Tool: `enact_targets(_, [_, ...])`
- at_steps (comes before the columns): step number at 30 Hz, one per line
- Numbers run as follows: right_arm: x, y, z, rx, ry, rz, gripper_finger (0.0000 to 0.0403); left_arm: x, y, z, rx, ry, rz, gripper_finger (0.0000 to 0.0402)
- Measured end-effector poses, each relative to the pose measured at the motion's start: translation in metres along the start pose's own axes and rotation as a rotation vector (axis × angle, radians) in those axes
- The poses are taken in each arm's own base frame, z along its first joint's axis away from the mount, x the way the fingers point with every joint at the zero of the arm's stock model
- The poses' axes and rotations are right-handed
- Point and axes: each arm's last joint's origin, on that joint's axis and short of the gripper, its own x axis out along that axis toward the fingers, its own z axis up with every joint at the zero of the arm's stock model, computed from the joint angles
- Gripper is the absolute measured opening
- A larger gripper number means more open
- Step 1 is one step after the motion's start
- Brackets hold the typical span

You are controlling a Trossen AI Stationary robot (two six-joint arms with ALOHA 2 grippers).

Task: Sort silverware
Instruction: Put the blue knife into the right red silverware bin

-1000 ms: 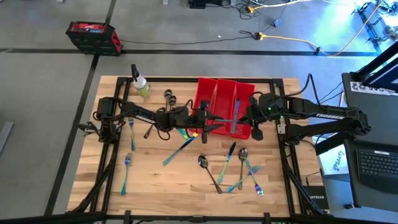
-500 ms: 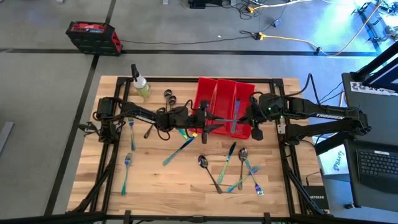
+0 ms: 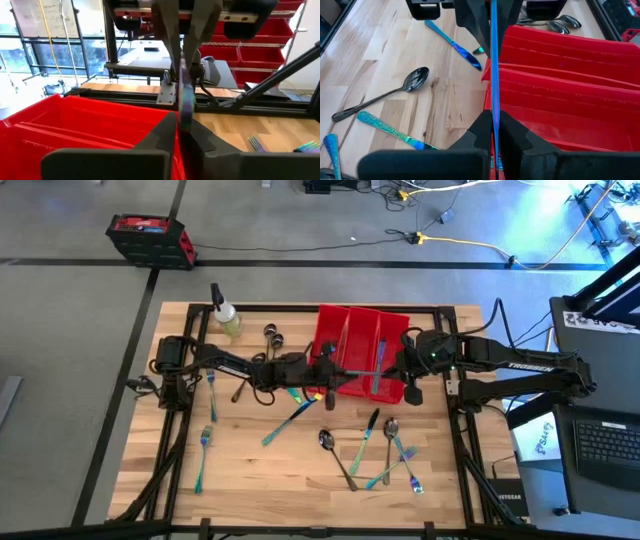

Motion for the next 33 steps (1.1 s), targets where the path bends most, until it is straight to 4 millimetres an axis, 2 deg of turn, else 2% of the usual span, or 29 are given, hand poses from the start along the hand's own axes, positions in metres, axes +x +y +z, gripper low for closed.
enact_targets(6, [0.0000, 0.0000, 0.0001, -0.002, -0.001, 0.000, 0.0000, -0.0004, -0.0038, 0.0066, 0.025, -0.069, -0.059, 0.0000])
enact_targets(11, [0.0000, 0.0000, 0.0000, -0.002, 0.000, 0.000, 0.0000, -0.0004, -0.0057, 0.0047, 0.050, -0.053, -0.105, 0.0013])
enact_targets(24, [0.0000, 0.0000, 0.0000, 0.002, 0.001, -0.001, 0.0000, -0.0001, -0.0035, 0.0022, 0.065, -0.026, -0.068, 0.0167])
enact_targets(29, [0.0000, 0.0000, 0.0000, 0.003, 0.000, -0.001, 0.0000, -0.0001, -0.0032, 0.0014, 0.065, -0.017, -0.049, 0.0202])
enact_targets(33, [0.0000, 0.0001, -0.0001, 0.009, 0.001, 0.002, 0.0000, -0.0002, -0.0029, 0.0050, 0.063, -0.054, -0.036, 0.0213])
